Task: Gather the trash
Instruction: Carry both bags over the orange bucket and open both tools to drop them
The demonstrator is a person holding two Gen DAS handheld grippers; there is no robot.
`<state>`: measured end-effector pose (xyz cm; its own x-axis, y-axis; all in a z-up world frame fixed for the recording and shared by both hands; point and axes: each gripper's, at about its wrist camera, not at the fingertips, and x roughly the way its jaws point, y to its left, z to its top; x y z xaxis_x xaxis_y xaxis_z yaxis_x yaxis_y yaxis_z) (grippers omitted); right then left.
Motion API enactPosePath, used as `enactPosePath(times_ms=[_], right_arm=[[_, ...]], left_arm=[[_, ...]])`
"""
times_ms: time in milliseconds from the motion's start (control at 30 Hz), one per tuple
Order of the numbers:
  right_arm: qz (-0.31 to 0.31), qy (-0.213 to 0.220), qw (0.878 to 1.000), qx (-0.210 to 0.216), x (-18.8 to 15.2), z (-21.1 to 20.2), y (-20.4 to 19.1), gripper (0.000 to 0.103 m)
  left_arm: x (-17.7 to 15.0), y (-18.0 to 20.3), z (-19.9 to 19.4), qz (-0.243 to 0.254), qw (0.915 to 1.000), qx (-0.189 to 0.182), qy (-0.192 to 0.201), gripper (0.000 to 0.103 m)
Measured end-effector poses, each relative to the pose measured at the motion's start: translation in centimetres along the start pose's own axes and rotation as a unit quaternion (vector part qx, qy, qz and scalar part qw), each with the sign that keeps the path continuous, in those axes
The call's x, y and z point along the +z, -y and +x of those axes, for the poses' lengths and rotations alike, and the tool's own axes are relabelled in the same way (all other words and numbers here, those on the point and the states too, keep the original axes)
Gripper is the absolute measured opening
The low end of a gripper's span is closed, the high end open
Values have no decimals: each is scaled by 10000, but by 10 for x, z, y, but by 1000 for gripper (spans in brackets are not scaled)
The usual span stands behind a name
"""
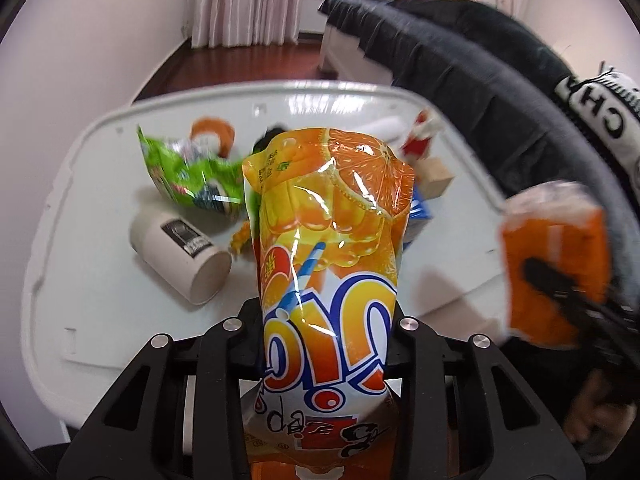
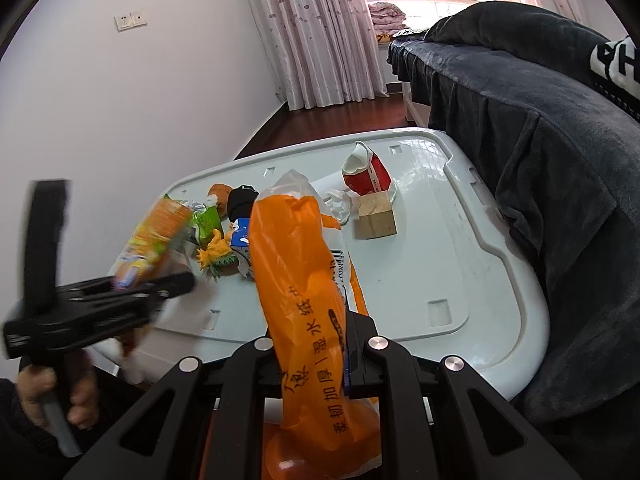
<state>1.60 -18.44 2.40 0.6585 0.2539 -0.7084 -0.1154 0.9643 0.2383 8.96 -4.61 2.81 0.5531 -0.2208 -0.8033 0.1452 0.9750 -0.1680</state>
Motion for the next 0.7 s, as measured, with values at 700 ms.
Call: enactPosePath(times_ms=[700], right_arm=[[-406,-783,9909,1020,-62,-79,-59,13]], left_arm=[[-122,29,-81,357,9988,-105,-313,35]])
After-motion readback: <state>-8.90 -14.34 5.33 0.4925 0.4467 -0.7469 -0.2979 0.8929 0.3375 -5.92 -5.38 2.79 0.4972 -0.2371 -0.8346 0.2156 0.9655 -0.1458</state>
